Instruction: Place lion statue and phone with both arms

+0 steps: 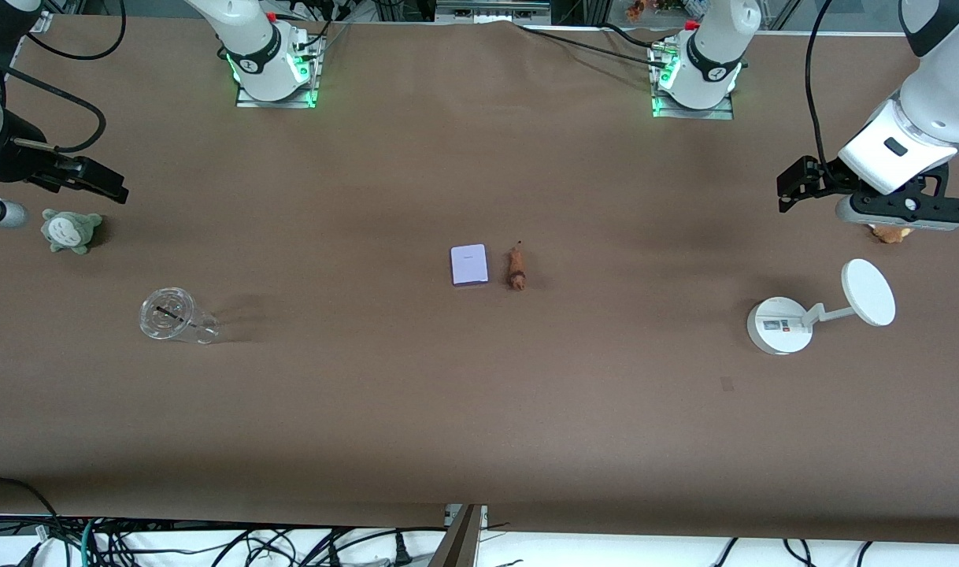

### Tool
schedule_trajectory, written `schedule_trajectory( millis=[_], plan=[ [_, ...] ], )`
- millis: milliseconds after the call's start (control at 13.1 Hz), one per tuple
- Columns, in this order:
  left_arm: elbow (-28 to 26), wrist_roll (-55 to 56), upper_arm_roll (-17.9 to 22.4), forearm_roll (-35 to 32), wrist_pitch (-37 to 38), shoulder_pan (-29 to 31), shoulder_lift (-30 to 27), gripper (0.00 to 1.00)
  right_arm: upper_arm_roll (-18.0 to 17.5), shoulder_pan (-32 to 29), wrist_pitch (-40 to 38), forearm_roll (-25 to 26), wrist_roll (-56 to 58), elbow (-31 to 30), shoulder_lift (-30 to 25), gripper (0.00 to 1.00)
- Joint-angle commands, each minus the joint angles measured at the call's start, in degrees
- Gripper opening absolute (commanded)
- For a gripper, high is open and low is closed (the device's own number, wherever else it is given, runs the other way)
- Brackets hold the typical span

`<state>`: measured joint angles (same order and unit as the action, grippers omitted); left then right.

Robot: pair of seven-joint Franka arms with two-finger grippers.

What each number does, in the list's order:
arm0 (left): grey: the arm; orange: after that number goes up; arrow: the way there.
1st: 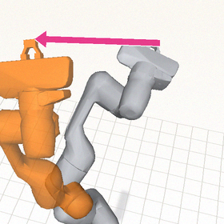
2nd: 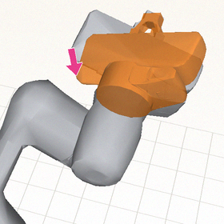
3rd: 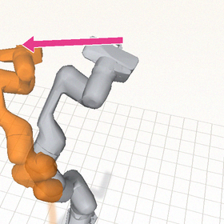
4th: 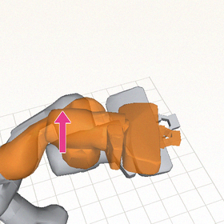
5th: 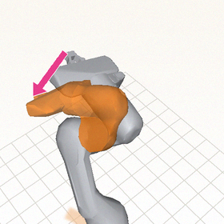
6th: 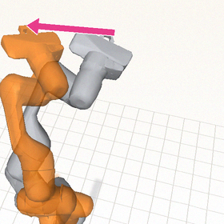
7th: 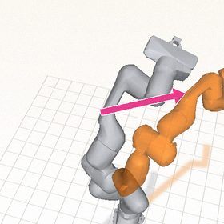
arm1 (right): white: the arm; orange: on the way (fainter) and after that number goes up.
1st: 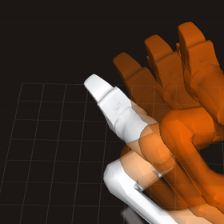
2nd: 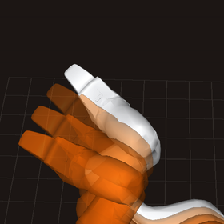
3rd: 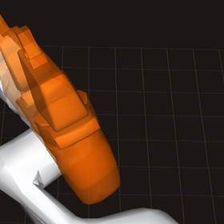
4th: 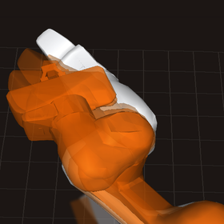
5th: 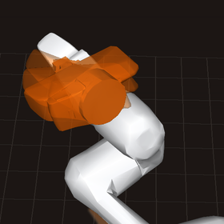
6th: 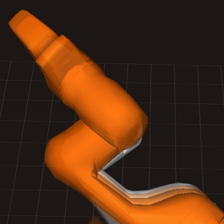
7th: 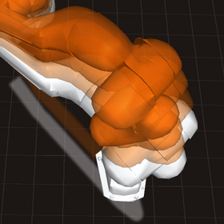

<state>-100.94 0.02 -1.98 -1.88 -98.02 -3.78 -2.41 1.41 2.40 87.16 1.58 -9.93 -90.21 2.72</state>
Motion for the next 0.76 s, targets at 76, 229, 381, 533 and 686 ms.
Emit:
schedule_trajectory(
  millis=[76,229,381,533,686],
  plan=[
    [1.71,0.60,-0.13,0.21,1.34,0.00,0.65,1.00,-0.53,-0.73,-1.02,0.17,0.26,1.08,0.36,1.00],
    [1.71,0.60,-0.13,0.21,1.34,0.00,0.65,1.00,-0.53,-0.73,-1.02,0.09,0.17,1.08,0.36,1.00],
    [1.71,0.60,-0.13,0.21,1.42,0.00,0.56,1.00,-0.53,-0.56,-0.67,0.09,0.17,1.08,0.88,1.00],
    [1.71,0.60,-0.13,0.21,1.42,-0.09,0.56,1.00,-0.53,-0.64,-0.67,0.09,0.17,1.08,0.89,1.00],
    [1.71,0.60,-0.22,0.21,1.51,-0.09,0.48,1.00,-0.53,-0.56,-0.76,0.09,0.00,1.17,0.89,1.00]
  ],
)
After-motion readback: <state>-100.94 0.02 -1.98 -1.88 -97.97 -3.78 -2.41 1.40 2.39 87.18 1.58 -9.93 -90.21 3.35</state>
